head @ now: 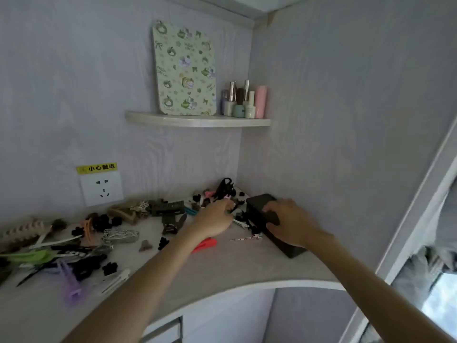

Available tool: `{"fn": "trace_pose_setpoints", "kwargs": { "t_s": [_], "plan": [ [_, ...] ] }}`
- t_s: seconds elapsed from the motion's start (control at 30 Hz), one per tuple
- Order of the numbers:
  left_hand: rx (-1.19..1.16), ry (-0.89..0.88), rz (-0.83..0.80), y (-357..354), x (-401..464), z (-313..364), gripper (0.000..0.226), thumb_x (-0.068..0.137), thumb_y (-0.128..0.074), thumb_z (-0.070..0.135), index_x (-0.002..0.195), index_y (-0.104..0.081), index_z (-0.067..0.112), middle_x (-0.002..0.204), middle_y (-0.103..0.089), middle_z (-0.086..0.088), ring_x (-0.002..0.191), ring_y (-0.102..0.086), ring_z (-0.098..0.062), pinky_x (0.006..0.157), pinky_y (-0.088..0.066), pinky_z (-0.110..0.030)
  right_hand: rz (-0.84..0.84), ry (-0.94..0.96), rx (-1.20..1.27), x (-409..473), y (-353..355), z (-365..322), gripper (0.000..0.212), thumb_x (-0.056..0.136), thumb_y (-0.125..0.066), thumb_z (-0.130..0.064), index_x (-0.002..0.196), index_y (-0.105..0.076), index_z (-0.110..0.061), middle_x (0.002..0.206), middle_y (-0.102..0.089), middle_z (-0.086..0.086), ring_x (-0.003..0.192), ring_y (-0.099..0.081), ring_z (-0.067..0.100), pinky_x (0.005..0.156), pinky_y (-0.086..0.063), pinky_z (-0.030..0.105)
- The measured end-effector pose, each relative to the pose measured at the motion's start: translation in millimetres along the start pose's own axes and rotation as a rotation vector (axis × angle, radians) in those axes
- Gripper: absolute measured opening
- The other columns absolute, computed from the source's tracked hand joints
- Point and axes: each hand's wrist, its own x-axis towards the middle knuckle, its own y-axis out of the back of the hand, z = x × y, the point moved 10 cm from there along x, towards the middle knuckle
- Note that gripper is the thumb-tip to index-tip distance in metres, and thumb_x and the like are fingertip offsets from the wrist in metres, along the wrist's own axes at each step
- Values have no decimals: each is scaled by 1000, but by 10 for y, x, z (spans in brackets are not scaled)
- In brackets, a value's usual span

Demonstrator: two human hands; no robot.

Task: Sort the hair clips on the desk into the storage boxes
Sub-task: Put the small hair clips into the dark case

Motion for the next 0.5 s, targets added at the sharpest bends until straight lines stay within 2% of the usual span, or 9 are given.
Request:
{"fn": "trace_pose_setpoints", "kwargs": {
  "t_s": [0.1,0.17,0.23,0.3,0.43,0.5],
  "plan": [
    [-142,14,96,-93,92,-5,45,93,-40,9,138,-42,14,140,-49,-5,120,-55,-27,103,-44,-43,5,-93,-163,-4,-93,231,69,87,-54,-43,143,-26,-16,146,-33,8,134,-29,27,108,-30,39],
    [-190,22,131,-191,145,-21,44,95,-38,10,139,-40,13,141,-48,-6,123,-52,-27,105,-41,-43,-20,-151,-189,-42,-219,357,77,87,-50,-51,147,-16,-14,151,-25,10,138,-24,28,111,-26,41],
    [-237,37,122,-302,200,-37,45,97,-37,12,142,-35,13,145,-44,-7,128,-47,-25,109,-36,-39,-26,-179,-206,-77,-348,457,76,90,-42,-53,148,-11,-16,154,-17,11,141,-20,28,114,-22,42],
    [-305,48,101,-362,252,-31,49,99,-36,15,146,-27,13,150,-36,-6,133,-41,-23,107,-33,-29,-13,-178,-219,-101,-380,498,71,93,-36,-53,149,-10,-18,156,-14,11,143,-18,27,115,-20,42],
    [-399,62,80,-395,315,-35,57,99,-40,31,150,-17,18,156,-24,-2,142,-28,-20,116,-26,-35,-59,-59,-162,-117,-404,499,69,93,-37,-53,149,-10,-24,157,-13,5,144,-16,22,116,-17,38],
    [-390,23,54,-415,275,-16,58,98,-43,31,150,-17,22,156,-22,2,142,-28,-19,113,-25,-31,-77,10,-161,-166,-356,466,68,91,-41,-53,148,-13,-28,156,-17,1,143,-18,19,115,-18,33]
  ]
}}
